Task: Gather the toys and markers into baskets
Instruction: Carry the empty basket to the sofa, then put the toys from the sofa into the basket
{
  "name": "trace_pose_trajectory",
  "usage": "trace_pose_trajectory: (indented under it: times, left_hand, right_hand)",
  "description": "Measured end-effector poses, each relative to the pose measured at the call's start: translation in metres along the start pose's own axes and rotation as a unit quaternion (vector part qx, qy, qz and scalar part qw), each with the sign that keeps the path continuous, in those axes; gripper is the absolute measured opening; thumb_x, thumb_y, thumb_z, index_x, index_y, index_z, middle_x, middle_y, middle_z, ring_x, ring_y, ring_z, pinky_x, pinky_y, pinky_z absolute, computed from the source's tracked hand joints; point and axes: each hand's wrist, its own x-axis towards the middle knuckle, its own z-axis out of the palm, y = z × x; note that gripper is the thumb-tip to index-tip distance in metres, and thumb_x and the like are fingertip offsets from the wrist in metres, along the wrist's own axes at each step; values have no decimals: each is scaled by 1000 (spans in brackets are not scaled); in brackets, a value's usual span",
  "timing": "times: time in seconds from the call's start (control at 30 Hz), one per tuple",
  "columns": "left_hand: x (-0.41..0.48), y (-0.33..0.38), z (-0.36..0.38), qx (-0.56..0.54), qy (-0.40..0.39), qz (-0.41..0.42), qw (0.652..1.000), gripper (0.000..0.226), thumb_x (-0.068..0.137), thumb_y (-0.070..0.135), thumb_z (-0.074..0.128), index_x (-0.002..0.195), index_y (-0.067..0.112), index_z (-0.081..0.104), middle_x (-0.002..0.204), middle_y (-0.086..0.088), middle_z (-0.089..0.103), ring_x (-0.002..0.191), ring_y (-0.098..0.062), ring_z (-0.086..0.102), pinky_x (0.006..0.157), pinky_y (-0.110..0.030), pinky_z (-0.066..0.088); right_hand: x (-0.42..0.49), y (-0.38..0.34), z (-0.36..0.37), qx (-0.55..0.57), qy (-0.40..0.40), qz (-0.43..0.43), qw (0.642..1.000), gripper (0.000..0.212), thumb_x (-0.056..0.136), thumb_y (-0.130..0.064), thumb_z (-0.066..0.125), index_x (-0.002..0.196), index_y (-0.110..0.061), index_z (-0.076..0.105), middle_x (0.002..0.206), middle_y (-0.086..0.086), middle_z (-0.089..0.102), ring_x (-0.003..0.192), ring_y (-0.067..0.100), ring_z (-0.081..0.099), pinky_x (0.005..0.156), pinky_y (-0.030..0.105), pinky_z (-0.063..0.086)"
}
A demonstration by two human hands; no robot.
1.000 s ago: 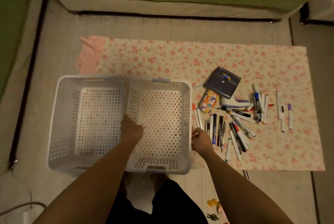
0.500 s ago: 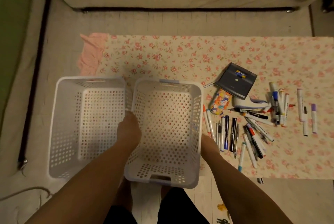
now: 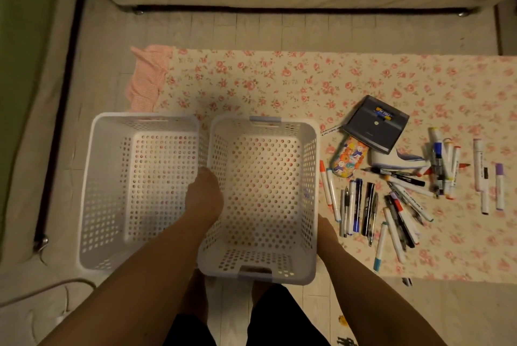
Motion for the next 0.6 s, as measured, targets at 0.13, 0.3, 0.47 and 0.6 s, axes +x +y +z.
trace_pose_trajectory:
  times: [0.13, 0.3, 0.47, 0.6]
  left_hand:
    - [0, -1, 1, -20, 12, -6, 1000, 60, 97, 8, 38, 149, 0, 10, 139, -18, 44, 123, -33, 49, 99, -36, 42]
    - [1, 2, 5, -22, 41, -17, 999, 51, 97, 4, 36, 145, -2, 21, 132, -18, 51, 116, -33, 54, 94, -38, 46]
    - [-8, -5, -2, -17, 29, 13, 999, 38, 96, 7, 39, 132, -5, 41, 124, -18, 55, 110, -30, 58, 90, -35, 48]
    - [-19, -14, -18, -25, 24, 39, 999, 24, 94, 7, 42, 113, 0, 55, 114, -14, 57, 101, -27, 60, 79, -31, 48]
  right_hand:
    - [7, 7, -14, -31, 101, 13, 994, 16, 98, -19, 45, 93, -14, 59, 88, 5, 65, 87, 29, 65, 76, 37, 52]
    - [19, 22, -46, -95, 121, 42, 987, 26, 97, -7, 42, 114, -8, 62, 98, 14, 70, 84, 31, 68, 70, 37, 56]
    - [-2, 7, -72, -77, 160, 54, 983, 28, 100, -29, 45, 109, -7, 58, 99, 14, 66, 89, 33, 65, 75, 41, 56]
    - [-24, -20, -93, -78, 223, 45, 971, 25, 99, -24, 42, 109, -6, 56, 102, 18, 65, 93, 38, 62, 72, 38, 47]
